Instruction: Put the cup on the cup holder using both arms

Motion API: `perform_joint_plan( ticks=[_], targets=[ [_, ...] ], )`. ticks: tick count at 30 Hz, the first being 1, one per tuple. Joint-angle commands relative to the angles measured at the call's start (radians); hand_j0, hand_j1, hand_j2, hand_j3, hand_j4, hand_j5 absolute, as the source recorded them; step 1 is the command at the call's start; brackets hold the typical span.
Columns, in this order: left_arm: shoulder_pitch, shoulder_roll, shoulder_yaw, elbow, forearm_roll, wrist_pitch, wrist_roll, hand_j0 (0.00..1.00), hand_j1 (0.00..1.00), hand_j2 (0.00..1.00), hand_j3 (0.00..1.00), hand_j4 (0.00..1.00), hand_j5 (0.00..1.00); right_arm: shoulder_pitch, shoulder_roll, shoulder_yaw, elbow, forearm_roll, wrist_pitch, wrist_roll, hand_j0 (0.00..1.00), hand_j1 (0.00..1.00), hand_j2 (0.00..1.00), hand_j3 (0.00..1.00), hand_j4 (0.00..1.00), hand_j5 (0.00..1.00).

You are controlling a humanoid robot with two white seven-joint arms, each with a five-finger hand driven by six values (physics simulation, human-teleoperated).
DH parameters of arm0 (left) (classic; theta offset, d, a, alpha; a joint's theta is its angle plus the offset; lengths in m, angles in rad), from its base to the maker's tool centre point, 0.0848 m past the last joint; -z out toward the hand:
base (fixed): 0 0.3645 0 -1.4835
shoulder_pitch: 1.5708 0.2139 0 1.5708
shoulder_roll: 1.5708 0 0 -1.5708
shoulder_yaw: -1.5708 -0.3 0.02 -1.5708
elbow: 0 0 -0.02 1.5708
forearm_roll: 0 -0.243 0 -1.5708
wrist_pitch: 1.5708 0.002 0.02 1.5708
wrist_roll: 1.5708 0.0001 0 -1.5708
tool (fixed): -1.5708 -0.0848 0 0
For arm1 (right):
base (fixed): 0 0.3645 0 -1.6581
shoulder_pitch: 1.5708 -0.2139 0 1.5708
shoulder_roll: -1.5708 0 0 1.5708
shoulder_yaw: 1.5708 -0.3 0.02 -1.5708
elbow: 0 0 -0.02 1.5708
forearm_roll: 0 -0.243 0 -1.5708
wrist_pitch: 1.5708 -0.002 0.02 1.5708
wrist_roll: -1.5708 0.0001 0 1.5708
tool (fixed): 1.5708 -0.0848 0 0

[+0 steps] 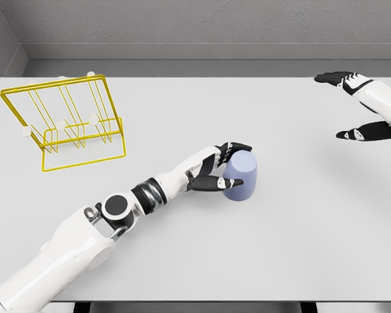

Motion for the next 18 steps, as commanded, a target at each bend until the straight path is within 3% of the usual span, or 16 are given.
perform_joint_plan(
  ticks=[1, 7, 18],
  targets=[
    [0.0, 0.0, -0.008, 0.003, -0.022, -0.002, -0.006, 0.64, 0.64, 0.64, 0.64, 0.64, 0.64, 0.002, -0.001, 0.0, 0.0, -0.008, 0.003, -0.001, 1.0, 1.0, 1.0, 1.0, 1.0, 1.0],
    [0.005, 0.006, 0.002, 0.0, -0.022, -0.003, -0.006, 0.64, 0.64, 0.64, 0.64, 0.64, 0.64, 0.0, -0.001, 0.0, 0.0, -0.008, 0.003, -0.001, 1.0, 1.0, 1.0, 1.0, 1.0, 1.0],
    [0.018, 0.012, 0.041, -0.078, -0.018, 0.0, -0.006, 0.64, 0.64, 0.64, 0.64, 0.64, 0.64, 0.002, -0.001, 0.0, 0.0, -0.008, 0.003, -0.001, 1.0, 1.0, 1.0, 1.0, 1.0, 1.0]
  ],
)
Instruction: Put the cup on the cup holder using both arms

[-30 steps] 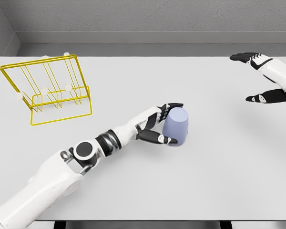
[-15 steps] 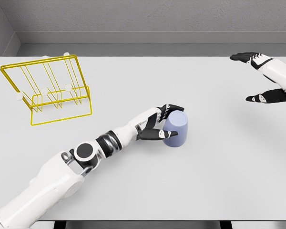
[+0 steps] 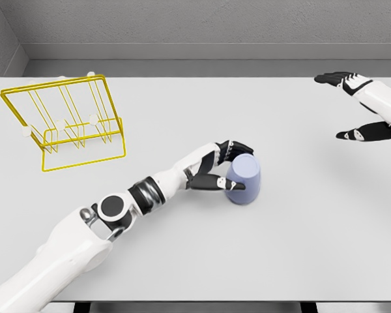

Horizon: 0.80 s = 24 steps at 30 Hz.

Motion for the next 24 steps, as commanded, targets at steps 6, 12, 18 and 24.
perform_joint_plan(
  ticks=[6, 12, 18, 24],
  targets=[
    [0.008, 0.018, 0.03, -0.034, 0.007, 0.0, 0.0, 0.64, 0.64, 0.64, 0.64, 0.64, 0.64, 0.0, -0.001, 0.0, 0.0, -0.008, 0.003, -0.001, 1.0, 1.0, 1.0, 1.0, 1.0, 1.0],
    [0.026, 0.073, 0.059, -0.074, 0.012, 0.0, 0.0, 0.64, 0.64, 0.64, 0.64, 0.64, 0.64, 0.0, -0.001, 0.0, 0.0, -0.008, 0.003, -0.001, 1.0, 1.0, 1.0, 1.0, 1.0, 1.0],
    [0.067, 0.13, 0.115, -0.126, 0.013, -0.027, 0.0, 0.61, 0.61, 0.61, 0.61, 0.61, 0.61, -0.002, -0.001, 0.0, 0.0, -0.008, 0.003, -0.001, 1.0, 1.0, 1.0, 1.0, 1.0, 1.0],
    [0.083, 0.182, 0.136, -0.183, 0.053, -0.029, 0.0, 0.61, 0.61, 0.61, 0.61, 0.61, 0.61, 0.0, -0.001, 0.0, 0.0, -0.008, 0.003, -0.001, 1.0, 1.0, 1.0, 1.0, 1.0, 1.0]
  ],
)
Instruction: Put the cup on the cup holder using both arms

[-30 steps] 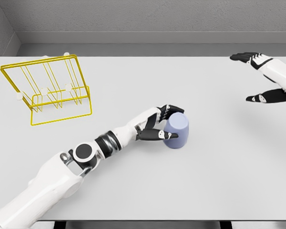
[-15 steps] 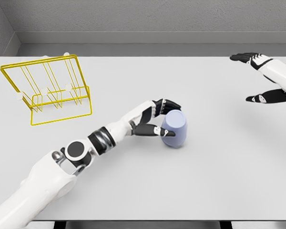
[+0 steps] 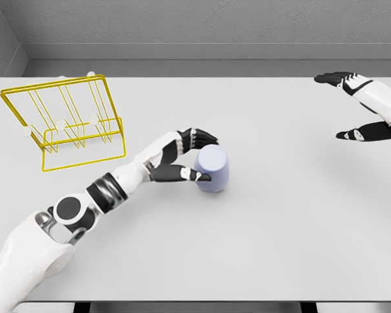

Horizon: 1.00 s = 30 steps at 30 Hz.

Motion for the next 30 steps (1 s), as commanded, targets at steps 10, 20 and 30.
perform_joint_plan(
  ticks=[10, 20, 30],
  targets=[
    [0.018, 0.073, 0.072, -0.067, 0.05, -0.003, 0.0, 0.61, 0.61, 0.61, 0.61, 0.61, 0.61, 0.0, -0.001, 0.0, 0.0, -0.008, 0.003, -0.001, 1.0, 1.0, 1.0, 1.0, 1.0, 1.0],
    [0.02, 0.173, 0.135, -0.102, 0.121, -0.006, 0.0, 0.62, 0.62, 0.62, 0.62, 0.62, 0.62, 0.0, -0.001, 0.0, 0.0, -0.008, 0.003, -0.001, 1.0, 1.0, 1.0, 1.0, 1.0, 1.0],
    [0.014, 0.266, 0.152, -0.104, 0.198, -0.055, 0.0, 0.61, 0.61, 0.61, 0.61, 0.61, 0.61, 0.0, -0.001, 0.0, 0.0, -0.008, 0.003, -0.001, 1.0, 1.0, 1.0, 1.0, 1.0, 1.0]
  ],
)
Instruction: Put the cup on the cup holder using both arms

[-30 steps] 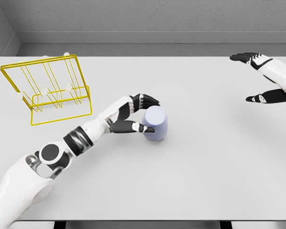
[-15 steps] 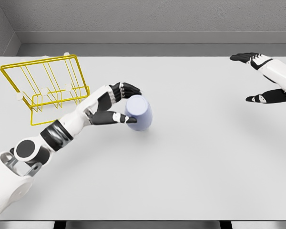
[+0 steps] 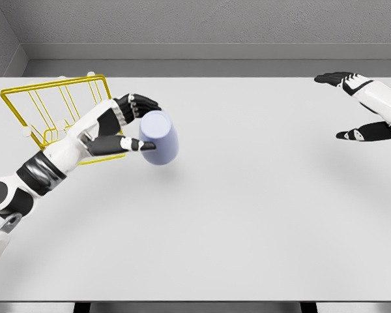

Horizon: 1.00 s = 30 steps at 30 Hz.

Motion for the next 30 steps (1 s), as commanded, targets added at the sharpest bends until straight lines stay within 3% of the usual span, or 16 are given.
perform_joint_plan(
  ticks=[1, 30],
  targets=[
    [0.0, 0.034, 0.006, 0.0, 0.031, -0.02, 0.0, 0.61, 0.61, 0.61, 0.61, 0.61, 0.61, 0.0, -0.001, 0.0, 0.0, -0.008, 0.003, -0.001, 1.0, 1.0, 1.0, 1.0, 1.0, 1.0],
    [-0.026, 0.226, 0.087, 0.0, 0.213, -0.071, 0.0, 0.62, 0.62, 0.62, 0.62, 0.62, 0.62, -0.002, -0.001, 0.001, 0.001, -0.005, 0.003, -0.001, 1.0, 1.0, 1.0, 1.0, 1.0, 1.0]
  ],
)
